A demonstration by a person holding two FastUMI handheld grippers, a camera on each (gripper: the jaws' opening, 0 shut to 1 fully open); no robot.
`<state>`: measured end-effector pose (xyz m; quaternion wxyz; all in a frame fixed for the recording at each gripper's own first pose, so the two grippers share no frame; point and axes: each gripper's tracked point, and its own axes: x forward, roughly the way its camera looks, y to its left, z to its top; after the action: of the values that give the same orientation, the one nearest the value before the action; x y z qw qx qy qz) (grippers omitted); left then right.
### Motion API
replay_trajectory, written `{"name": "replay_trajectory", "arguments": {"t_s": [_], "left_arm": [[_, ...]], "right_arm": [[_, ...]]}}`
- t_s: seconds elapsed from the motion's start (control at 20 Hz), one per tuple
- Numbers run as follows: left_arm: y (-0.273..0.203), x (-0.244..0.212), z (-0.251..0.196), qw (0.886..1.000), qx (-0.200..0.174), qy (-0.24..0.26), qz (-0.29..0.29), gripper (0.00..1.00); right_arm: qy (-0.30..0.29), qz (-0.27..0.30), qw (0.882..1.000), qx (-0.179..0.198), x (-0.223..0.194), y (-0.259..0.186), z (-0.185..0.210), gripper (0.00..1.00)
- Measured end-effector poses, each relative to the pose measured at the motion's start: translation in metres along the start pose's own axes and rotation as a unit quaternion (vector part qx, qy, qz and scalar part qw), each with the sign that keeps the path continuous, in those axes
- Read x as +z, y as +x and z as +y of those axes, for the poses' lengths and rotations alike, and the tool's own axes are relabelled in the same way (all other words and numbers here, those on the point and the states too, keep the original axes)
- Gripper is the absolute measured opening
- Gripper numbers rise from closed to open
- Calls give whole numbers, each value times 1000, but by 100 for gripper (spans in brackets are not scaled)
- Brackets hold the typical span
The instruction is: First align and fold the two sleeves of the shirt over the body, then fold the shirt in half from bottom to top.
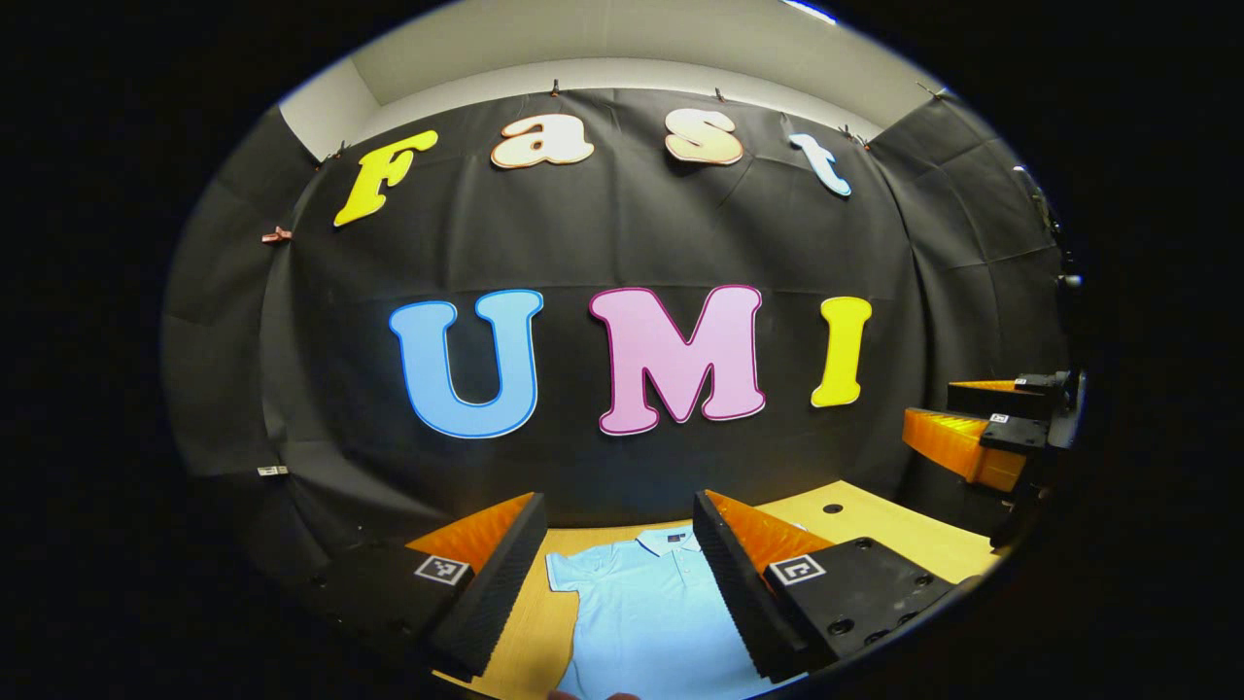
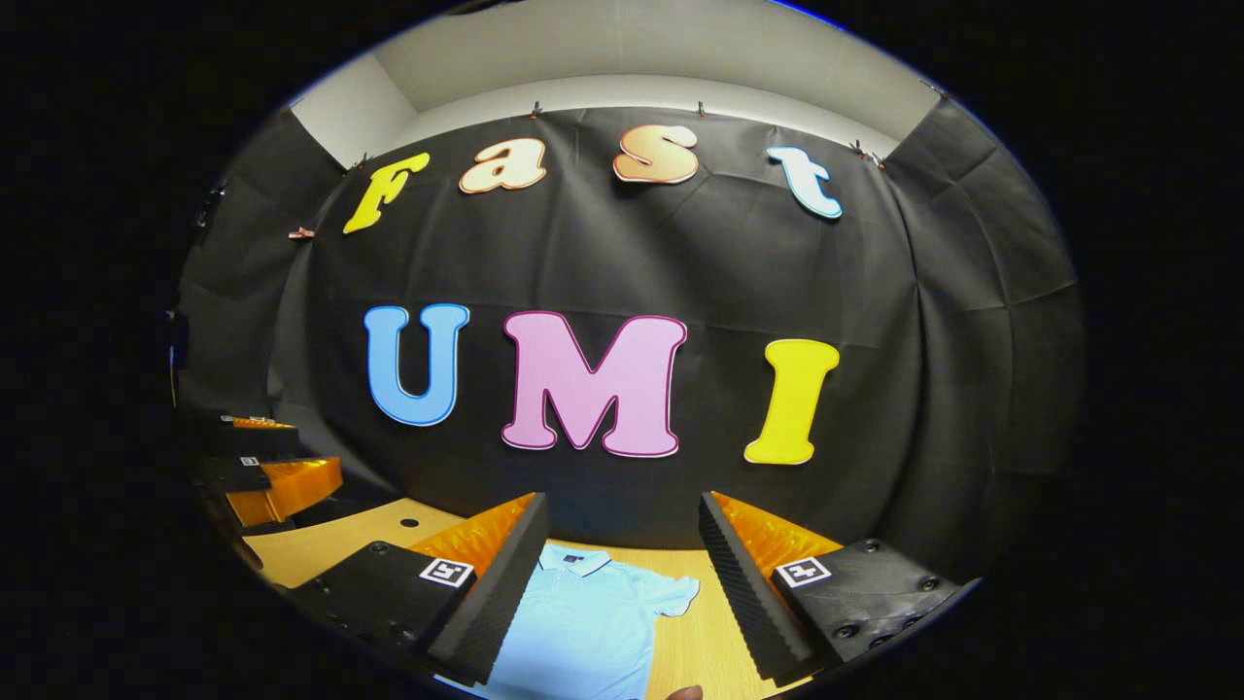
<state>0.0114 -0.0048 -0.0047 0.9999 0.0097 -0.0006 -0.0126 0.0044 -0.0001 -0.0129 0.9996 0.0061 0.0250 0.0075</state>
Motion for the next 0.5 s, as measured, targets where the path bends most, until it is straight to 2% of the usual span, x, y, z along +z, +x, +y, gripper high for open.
{"name": "replay_trajectory", "arguments": {"t_s": [0.2,0.3,0.5], "left_arm": [[2,-2,-3,1000,1,0,3,96],[3,-7,-6,1000,4,1,10,96],[7,-22,-13,1000,15,1,27,96]], "right_arm": [[32,55,998,-16,-22,-2,-2,97],[39,101,994,-31,-42,-4,-7,97],[71,215,973,-39,-84,-18,-7,97]]}}
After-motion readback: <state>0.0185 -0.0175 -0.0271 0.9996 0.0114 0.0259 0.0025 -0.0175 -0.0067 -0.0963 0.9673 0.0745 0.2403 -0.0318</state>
